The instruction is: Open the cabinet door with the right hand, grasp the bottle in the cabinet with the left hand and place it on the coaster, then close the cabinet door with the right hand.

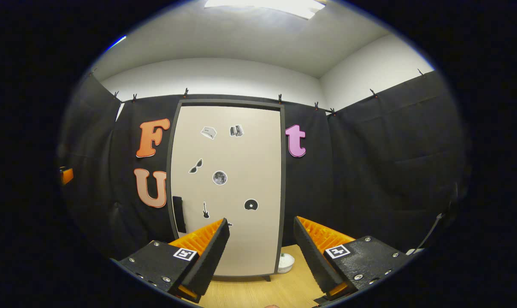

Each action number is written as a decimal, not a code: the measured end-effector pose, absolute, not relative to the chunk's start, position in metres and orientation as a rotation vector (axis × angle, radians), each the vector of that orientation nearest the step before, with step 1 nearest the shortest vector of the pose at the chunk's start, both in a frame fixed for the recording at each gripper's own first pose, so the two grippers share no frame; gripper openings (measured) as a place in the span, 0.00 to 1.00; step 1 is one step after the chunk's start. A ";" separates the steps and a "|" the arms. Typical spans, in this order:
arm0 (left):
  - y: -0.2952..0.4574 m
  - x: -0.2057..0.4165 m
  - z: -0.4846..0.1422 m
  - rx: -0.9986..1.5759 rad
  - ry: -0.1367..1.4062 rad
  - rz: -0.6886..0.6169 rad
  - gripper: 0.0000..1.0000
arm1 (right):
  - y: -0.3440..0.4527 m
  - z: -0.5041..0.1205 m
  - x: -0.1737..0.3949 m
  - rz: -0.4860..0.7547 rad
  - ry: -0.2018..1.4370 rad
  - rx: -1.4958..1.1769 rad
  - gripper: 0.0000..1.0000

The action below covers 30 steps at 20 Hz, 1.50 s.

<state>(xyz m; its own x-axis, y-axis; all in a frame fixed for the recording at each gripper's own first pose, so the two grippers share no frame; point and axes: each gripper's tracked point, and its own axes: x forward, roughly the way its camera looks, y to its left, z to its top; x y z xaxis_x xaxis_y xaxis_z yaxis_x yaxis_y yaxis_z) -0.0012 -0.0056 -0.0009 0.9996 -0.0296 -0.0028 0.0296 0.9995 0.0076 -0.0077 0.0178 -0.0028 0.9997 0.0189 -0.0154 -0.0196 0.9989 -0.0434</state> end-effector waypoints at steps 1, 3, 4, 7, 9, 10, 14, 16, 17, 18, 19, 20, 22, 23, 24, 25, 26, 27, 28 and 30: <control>-0.006 -0.001 -0.002 0.007 0.005 -0.032 0.98 | 0.018 -0.003 -0.008 0.019 0.017 -0.042 0.93; -0.006 0.000 -0.005 0.004 0.011 -0.032 0.97 | 0.021 -0.005 -0.006 0.022 0.024 -0.037 0.93; -0.006 0.000 -0.007 0.003 0.015 -0.032 0.97 | 0.023 -0.006 -0.004 0.028 0.028 -0.034 0.93; -0.005 0.002 -0.013 0.001 0.025 -0.025 1.00 | 0.036 -0.015 0.006 0.048 0.047 -0.022 0.93; -0.003 0.002 -0.018 0.002 0.032 -0.018 0.98 | 0.049 -0.022 0.014 0.069 0.062 -0.015 0.93; -0.002 0.003 -0.019 0.003 0.034 -0.013 0.98 | 0.057 -0.025 0.018 0.082 0.069 -0.013 0.93; 0.007 0.002 -0.021 0.003 0.038 0.012 0.98 | 0.097 -0.040 0.041 0.137 0.091 -0.017 0.93; 0.014 -0.001 -0.023 0.011 0.041 0.027 0.98 | 0.121 -0.050 0.049 0.175 0.109 -0.023 0.93; 0.018 -0.002 -0.025 0.017 0.043 0.035 0.98 | 0.132 -0.056 0.053 0.195 0.122 -0.024 0.93; 0.022 -0.003 -0.025 0.022 0.043 0.043 0.98 | 0.143 -0.061 0.058 0.214 0.129 -0.024 0.94; 0.025 -0.004 -0.027 0.026 0.045 0.049 0.95 | 0.153 -0.067 0.062 0.227 0.139 -0.024 0.93; 0.028 -0.004 -0.028 0.027 0.045 0.055 0.98 | 0.162 -0.073 0.066 0.238 0.149 -0.022 0.94; 0.036 -0.004 -0.031 0.027 0.050 0.069 0.98 | 0.176 -0.083 0.073 0.250 0.169 -0.014 0.94; 0.040 -0.005 -0.031 0.024 0.048 0.074 0.98 | 0.183 -0.088 0.077 0.254 0.178 -0.009 0.93; 0.044 -0.004 -0.031 0.020 0.045 0.079 0.95 | 0.190 -0.093 0.081 0.265 0.189 -0.001 0.94; 0.047 -0.005 -0.031 0.018 0.043 0.085 0.95 | 0.197 -0.097 0.085 0.275 0.201 0.012 0.94; 0.051 -0.006 -0.032 0.020 0.042 0.091 0.98 | 0.203 -0.101 0.090 0.282 0.212 0.027 0.93; 0.054 -0.005 -0.032 0.023 0.042 0.098 0.95 | 0.208 -0.103 0.095 0.285 0.219 0.039 0.94; 0.057 -0.005 -0.032 0.027 0.042 0.103 0.98 | 0.213 -0.105 0.100 0.285 0.221 0.049 0.93; 0.060 -0.005 -0.035 0.034 0.047 0.109 0.98 | 0.224 -0.109 0.111 0.294 0.226 0.065 0.93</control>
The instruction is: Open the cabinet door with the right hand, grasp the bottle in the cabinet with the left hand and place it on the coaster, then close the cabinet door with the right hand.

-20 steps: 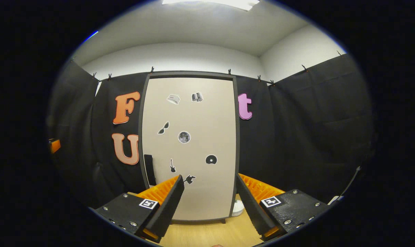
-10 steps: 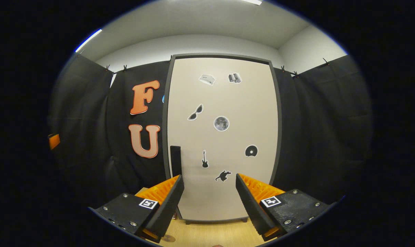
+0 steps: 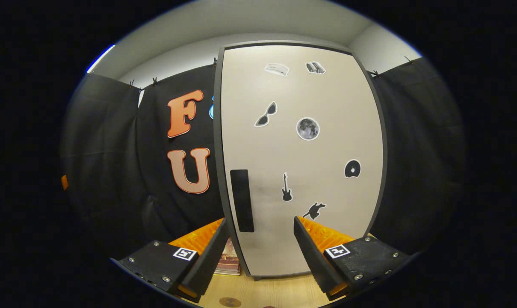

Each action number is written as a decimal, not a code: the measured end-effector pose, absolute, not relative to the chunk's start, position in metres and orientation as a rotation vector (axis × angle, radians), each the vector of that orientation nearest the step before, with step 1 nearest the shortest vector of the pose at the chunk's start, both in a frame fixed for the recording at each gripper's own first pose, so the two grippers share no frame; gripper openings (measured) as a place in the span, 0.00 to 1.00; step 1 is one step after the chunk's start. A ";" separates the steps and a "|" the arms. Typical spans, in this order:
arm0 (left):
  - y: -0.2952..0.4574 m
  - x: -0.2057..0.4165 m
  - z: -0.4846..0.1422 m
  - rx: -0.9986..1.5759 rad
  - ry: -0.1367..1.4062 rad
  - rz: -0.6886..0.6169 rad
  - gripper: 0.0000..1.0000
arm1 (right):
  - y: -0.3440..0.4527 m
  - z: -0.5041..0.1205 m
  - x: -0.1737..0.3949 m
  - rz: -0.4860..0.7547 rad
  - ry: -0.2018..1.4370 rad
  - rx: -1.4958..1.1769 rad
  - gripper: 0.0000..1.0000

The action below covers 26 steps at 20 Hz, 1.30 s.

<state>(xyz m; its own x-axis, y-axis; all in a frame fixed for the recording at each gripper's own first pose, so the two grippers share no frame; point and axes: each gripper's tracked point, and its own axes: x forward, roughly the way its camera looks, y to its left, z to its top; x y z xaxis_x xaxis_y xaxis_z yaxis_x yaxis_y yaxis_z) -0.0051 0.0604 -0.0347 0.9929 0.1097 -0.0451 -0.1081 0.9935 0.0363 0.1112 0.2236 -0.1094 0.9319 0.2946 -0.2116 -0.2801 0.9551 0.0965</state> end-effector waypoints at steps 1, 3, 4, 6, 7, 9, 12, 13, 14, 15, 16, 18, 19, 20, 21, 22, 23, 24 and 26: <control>0.062 -0.006 -0.036 0.036 0.051 0.111 0.98 | 0.228 -0.111 0.117 0.296 0.228 0.072 0.94; 0.064 -0.004 -0.040 0.039 0.059 0.116 0.98 | 0.233 -0.117 0.130 0.287 0.234 0.073 0.94; 0.066 -0.003 -0.041 0.041 0.062 0.118 0.98 | 0.236 -0.119 0.138 0.283 0.233 0.070 0.94; 0.071 -0.004 -0.042 0.049 0.064 0.128 0.95 | 0.241 -0.123 0.151 0.279 0.229 0.061 0.94; 0.073 -0.003 -0.042 0.053 0.063 0.133 0.95 | 0.244 -0.125 0.156 0.279 0.229 0.061 0.94; 0.076 -0.001 -0.044 0.059 0.065 0.144 0.95 | 0.250 -0.128 0.165 0.283 0.234 0.068 0.94; 0.081 -0.002 -0.048 0.064 0.074 0.158 0.98 | 0.262 -0.128 0.175 0.295 0.229 0.066 0.94; 0.082 -0.001 -0.050 0.064 0.077 0.163 0.98 | 0.266 -0.127 0.177 0.300 0.225 0.057 0.94; 0.083 0.000 -0.052 0.065 0.080 0.170 0.95 | 0.269 -0.127 0.179 0.302 0.219 0.044 0.93; 0.086 0.000 -0.054 0.065 0.082 0.176 0.95 | 0.271 -0.127 0.182 0.299 0.212 0.029 0.92; 0.087 0.001 -0.055 0.062 0.084 0.182 0.95 | 0.272 -0.128 0.185 0.293 0.209 0.015 0.87; 0.091 0.003 -0.060 0.054 0.088 0.192 0.95 | 0.277 -0.130 0.187 0.294 0.211 0.003 0.80; 0.095 0.002 -0.062 0.051 0.090 0.197 0.95 | 0.280 -0.130 0.188 0.299 0.213 0.003 0.77; 0.098 0.001 -0.062 0.050 0.092 0.201 0.95 | 0.282 -0.130 0.188 0.302 0.215 0.003 0.72; 0.102 -0.002 -0.063 0.050 0.093 0.206 0.95 | 0.283 -0.131 0.188 0.303 0.218 0.002 0.69; 0.104 -0.003 -0.064 0.053 0.096 0.209 0.95 | 0.283 -0.132 0.190 0.303 0.219 0.001 0.62; 0.105 -0.005 -0.065 0.056 0.097 0.212 0.95 | 0.281 -0.132 0.189 0.296 0.219 -0.001 0.59; 0.106 -0.006 -0.065 0.058 0.098 0.214 0.98 | 0.279 -0.132 0.191 0.287 0.215 -0.005 0.52; 0.106 -0.005 -0.066 0.059 0.099 0.216 0.95 | 0.277 -0.132 0.191 0.283 0.218 -0.003 0.41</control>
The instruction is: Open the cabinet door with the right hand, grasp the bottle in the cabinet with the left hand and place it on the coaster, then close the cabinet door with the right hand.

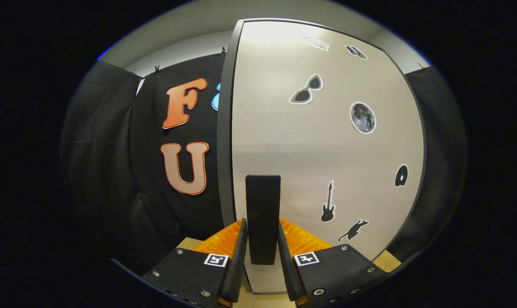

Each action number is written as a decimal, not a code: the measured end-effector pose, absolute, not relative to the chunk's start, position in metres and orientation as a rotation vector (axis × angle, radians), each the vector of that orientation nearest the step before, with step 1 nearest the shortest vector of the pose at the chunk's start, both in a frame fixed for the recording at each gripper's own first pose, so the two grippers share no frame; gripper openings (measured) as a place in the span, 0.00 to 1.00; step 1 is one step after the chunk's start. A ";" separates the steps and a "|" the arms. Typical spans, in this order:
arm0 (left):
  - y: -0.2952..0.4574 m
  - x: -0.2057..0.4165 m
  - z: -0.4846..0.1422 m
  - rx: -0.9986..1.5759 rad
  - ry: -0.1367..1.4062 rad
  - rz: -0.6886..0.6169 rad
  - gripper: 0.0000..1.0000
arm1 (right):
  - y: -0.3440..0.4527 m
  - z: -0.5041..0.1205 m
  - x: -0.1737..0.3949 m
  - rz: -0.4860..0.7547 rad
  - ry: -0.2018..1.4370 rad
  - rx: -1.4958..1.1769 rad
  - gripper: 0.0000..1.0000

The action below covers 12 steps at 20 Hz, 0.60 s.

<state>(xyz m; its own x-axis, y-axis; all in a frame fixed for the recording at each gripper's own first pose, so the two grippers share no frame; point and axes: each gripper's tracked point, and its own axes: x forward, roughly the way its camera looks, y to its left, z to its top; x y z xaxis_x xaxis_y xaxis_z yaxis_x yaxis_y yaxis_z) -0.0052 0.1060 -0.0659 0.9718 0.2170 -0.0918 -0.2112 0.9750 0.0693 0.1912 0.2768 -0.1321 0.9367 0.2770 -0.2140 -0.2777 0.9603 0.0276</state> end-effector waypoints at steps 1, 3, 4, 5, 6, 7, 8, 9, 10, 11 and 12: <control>0.106 -0.006 -0.066 0.057 0.100 0.216 0.95 | 0.277 -0.132 0.191 0.286 0.221 -0.002 0.38; 0.104 -0.005 -0.068 0.054 0.102 0.213 0.95 | 0.276 -0.132 0.191 0.290 0.230 -0.007 0.35; 0.103 -0.005 -0.069 0.052 0.102 0.211 0.95 | 0.276 -0.133 0.190 0.289 0.232 -0.006 0.33; 0.102 -0.005 -0.070 0.051 0.103 0.210 0.95 | 0.276 -0.132 0.188 0.288 0.230 -0.007 0.32; 0.103 -0.004 -0.070 0.051 0.104 0.211 0.95 | 0.277 -0.132 0.188 0.287 0.228 -0.008 0.30; 0.103 -0.003 -0.072 0.051 0.105 0.212 0.95 | 0.277 -0.131 0.186 0.288 0.227 -0.011 0.30; 0.102 -0.002 -0.073 0.050 0.106 0.214 0.95 | 0.277 -0.131 0.185 0.289 0.228 -0.013 0.28; 0.102 -0.001 -0.074 0.048 0.108 0.216 0.95 | 0.276 -0.131 0.184 0.291 0.229 -0.014 0.28; 0.103 0.000 -0.075 0.046 0.109 0.219 0.95 | 0.276 -0.131 0.183 0.293 0.231 -0.015 0.28; 0.103 0.001 -0.077 0.044 0.109 0.221 0.95 | 0.275 -0.130 0.181 0.296 0.230 -0.015 0.28; 0.104 0.002 -0.077 0.043 0.109 0.224 0.95 | 0.275 -0.130 0.180 0.298 0.231 -0.017 0.28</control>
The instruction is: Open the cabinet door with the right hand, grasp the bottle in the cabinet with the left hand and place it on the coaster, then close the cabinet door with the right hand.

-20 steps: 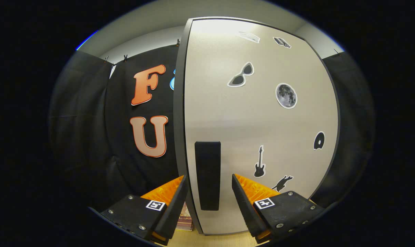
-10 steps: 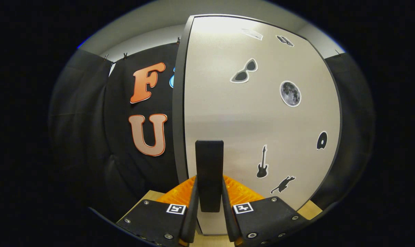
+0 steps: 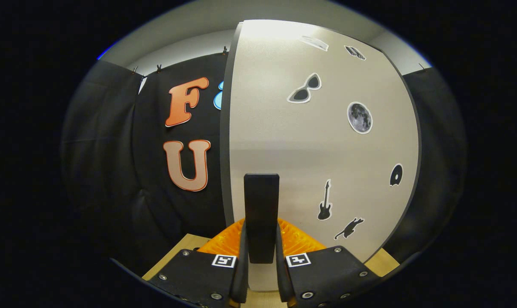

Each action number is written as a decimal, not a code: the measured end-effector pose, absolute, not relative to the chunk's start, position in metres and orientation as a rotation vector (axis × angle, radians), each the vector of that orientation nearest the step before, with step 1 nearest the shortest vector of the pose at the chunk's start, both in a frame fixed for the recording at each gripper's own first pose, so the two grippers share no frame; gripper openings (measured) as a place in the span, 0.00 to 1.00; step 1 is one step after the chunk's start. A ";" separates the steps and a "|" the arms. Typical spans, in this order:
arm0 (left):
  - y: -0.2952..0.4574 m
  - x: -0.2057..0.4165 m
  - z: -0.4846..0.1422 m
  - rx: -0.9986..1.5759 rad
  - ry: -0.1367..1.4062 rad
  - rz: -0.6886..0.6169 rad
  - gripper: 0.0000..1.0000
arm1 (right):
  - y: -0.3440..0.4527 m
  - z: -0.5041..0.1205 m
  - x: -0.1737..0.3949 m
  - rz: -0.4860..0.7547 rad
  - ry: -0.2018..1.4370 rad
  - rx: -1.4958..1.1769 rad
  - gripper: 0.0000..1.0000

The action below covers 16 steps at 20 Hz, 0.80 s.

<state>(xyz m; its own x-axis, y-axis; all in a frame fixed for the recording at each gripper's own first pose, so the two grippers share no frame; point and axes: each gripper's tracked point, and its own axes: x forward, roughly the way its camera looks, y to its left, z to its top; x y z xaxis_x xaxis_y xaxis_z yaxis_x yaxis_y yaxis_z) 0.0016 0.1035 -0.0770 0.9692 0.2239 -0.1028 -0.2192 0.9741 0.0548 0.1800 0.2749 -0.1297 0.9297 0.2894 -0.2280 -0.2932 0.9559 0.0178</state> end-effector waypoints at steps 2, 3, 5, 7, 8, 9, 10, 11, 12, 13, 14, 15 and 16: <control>0.104 0.000 -0.077 0.041 0.108 0.231 0.95 | 0.273 -0.129 0.177 0.302 0.232 -0.014 0.28; 0.104 0.001 -0.078 0.040 0.107 0.232 0.95 | 0.272 -0.128 0.174 0.307 0.232 -0.007 0.28; 0.102 0.001 -0.078 0.041 0.107 0.231 0.95 | 0.268 -0.126 0.165 0.320 0.232 0.007 0.28; 0.097 -0.004 -0.078 0.045 0.108 0.226 0.95 | 0.260 -0.125 0.151 0.327 0.231 0.009 0.24; 0.094 -0.012 -0.077 0.046 0.107 0.221 0.95 | 0.258 -0.124 0.149 0.330 0.230 0.009 0.24; 0.091 -0.021 -0.076 0.048 0.107 0.217 0.95 | 0.257 -0.124 0.149 0.332 0.229 0.008 0.24; 0.088 -0.024 -0.076 0.050 0.106 0.212 0.95 | 0.254 -0.124 0.148 0.329 0.227 0.006 0.24; 0.087 -0.024 -0.074 0.051 0.104 0.208 0.95 | 0.251 -0.123 0.145 0.329 0.225 0.008 0.24; 0.086 -0.026 -0.073 0.053 0.103 0.205 0.95 | 0.249 -0.124 0.142 0.332 0.224 0.010 0.24; 0.084 -0.025 -0.073 0.054 0.101 0.202 0.95 | 0.247 -0.123 0.139 0.333 0.224 0.012 0.23; 0.081 -0.026 -0.072 0.055 0.100 0.198 0.95 | 0.245 -0.122 0.137 0.333 0.225 0.015 0.22; 0.080 -0.027 -0.071 0.055 0.098 0.195 0.95 | 0.243 -0.123 0.135 0.329 0.227 0.016 0.22; 0.079 -0.028 -0.069 0.054 0.097 0.192 0.95 | 0.241 -0.123 0.133 0.325 0.228 0.014 0.22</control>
<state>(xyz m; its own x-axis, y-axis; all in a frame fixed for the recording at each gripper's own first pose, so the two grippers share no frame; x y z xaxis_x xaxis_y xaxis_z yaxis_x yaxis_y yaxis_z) -0.0276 0.0785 -0.0693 0.9769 0.1933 -0.0907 -0.1882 0.9802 0.0624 0.1332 0.2407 -0.1226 0.9223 0.3181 -0.2197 -0.3149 0.9478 0.0505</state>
